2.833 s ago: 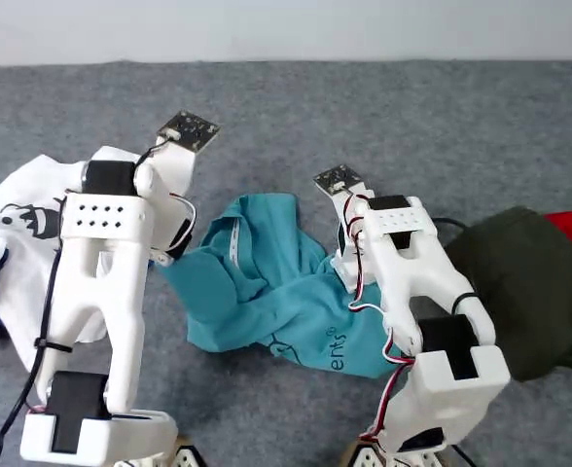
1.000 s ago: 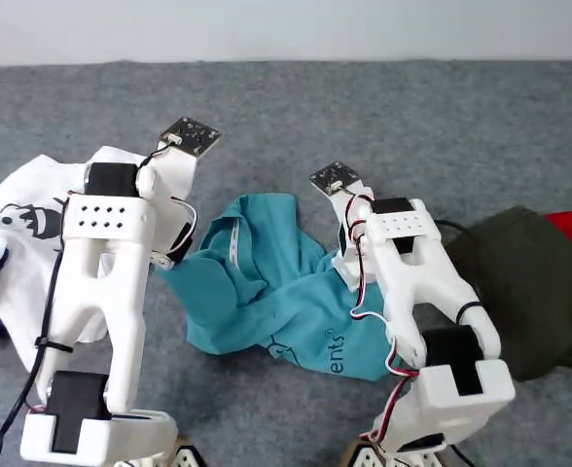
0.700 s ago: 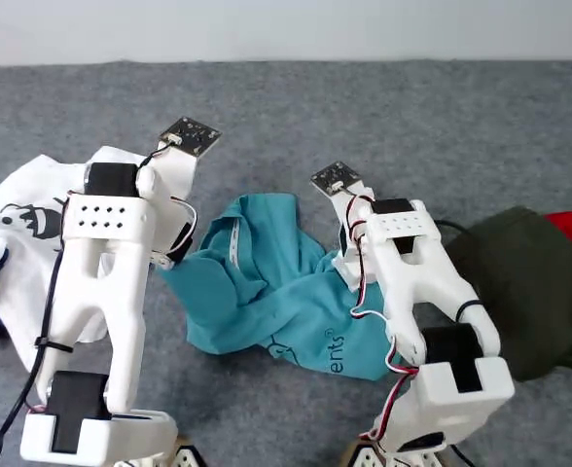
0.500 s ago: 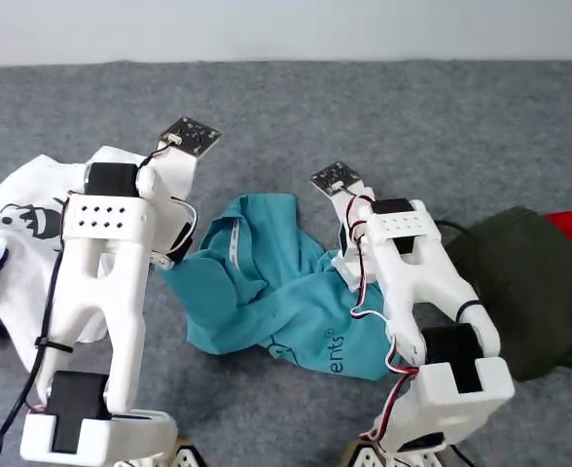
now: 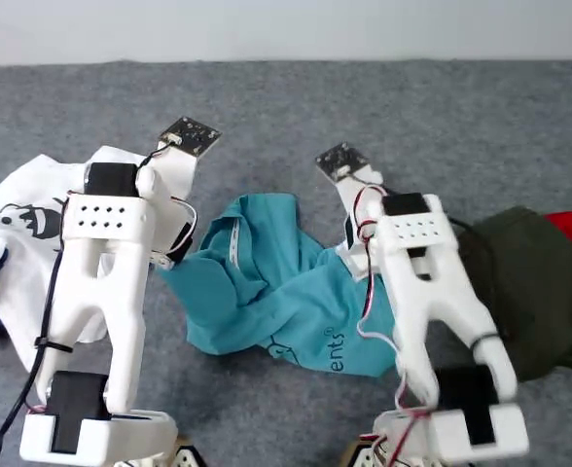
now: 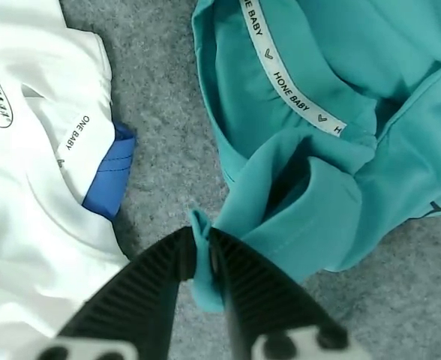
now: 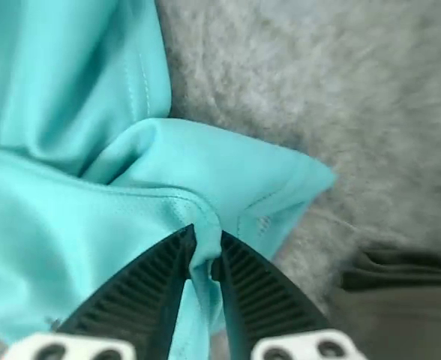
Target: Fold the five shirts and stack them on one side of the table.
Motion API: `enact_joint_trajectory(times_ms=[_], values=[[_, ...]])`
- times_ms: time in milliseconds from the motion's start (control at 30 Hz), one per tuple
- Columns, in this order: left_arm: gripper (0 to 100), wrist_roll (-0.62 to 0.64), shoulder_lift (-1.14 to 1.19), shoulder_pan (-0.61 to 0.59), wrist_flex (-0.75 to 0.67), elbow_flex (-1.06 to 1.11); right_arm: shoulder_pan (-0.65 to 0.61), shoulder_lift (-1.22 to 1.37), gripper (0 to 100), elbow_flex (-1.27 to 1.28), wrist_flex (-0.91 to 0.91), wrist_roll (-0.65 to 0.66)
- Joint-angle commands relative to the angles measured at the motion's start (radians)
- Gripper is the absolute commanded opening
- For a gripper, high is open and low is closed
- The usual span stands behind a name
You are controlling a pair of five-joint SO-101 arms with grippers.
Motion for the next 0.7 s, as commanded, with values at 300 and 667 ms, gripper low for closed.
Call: enact_joint_trajectory(times_ms=[300,667], values=[[1,0.002,-0.048,0.005,-0.006,-0.01,0.002,-0.404,2.4,-0.003,0.099,0.009],[1,0.005,-0.15,0.0,-0.005,-0.139,0.077,-0.61,1.1,-0.083,0.124,0.006]])
